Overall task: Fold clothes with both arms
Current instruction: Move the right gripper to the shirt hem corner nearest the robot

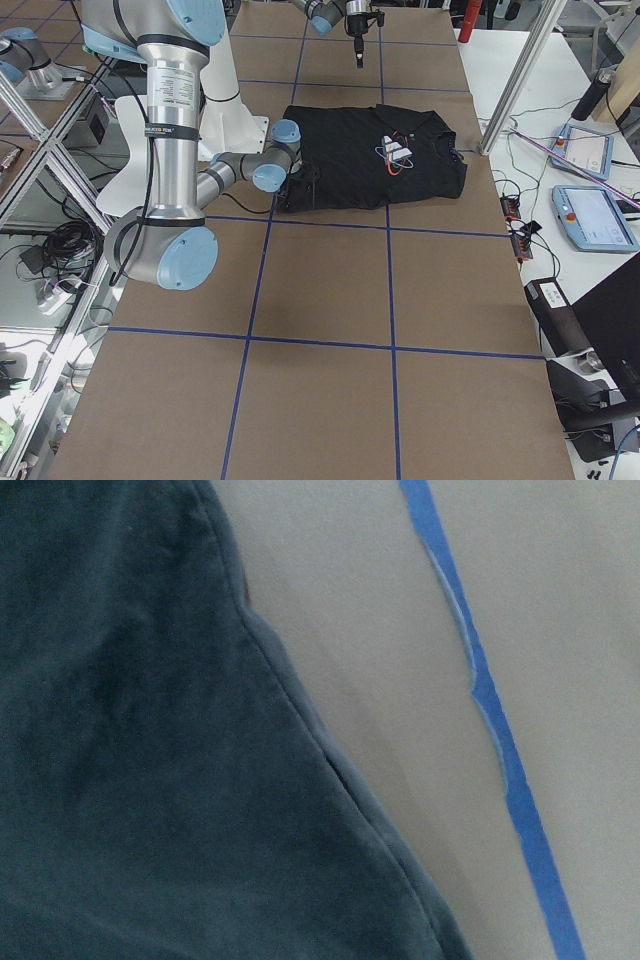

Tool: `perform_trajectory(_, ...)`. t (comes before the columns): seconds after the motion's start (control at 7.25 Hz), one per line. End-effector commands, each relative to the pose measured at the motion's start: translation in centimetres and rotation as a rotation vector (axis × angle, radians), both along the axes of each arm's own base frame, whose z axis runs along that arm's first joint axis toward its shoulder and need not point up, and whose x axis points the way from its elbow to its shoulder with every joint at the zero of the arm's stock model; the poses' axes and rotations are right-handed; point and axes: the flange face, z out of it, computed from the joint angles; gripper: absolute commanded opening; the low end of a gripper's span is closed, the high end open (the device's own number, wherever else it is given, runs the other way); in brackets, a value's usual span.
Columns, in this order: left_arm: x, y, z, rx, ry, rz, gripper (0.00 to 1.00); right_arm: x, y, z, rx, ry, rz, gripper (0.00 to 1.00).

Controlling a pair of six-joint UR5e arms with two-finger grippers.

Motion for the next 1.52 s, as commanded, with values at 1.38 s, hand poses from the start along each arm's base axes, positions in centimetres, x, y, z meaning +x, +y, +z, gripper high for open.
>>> perform_trajectory(1.38,0.7,-0.2,0.6,-0.016,-0.011,0.006,1.00,-1.1,3.7,2.0,-0.138,0.052,0.086,0.74)
